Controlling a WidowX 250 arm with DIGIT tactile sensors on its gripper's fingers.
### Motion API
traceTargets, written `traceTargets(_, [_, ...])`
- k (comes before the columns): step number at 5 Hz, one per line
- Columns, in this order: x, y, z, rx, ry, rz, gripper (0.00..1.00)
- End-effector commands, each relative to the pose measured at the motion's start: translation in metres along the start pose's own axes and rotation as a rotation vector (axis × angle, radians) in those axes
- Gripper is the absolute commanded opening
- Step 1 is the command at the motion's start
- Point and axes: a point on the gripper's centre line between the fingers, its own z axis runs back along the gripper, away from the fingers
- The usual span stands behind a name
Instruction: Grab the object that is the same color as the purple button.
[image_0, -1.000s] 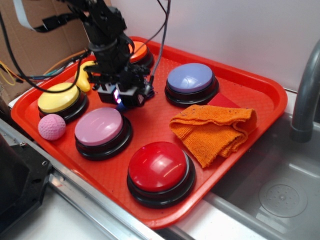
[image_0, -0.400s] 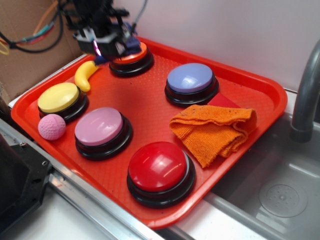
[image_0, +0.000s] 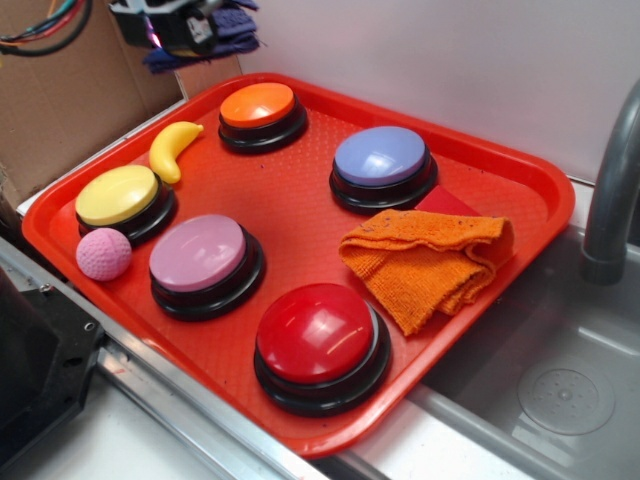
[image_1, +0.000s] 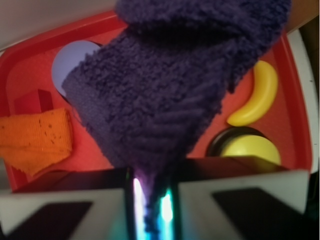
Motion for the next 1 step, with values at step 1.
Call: traceTargets(1, [0.0109, 0.0037, 0.0082, 0.053, -0.071, 0.016, 0.0])
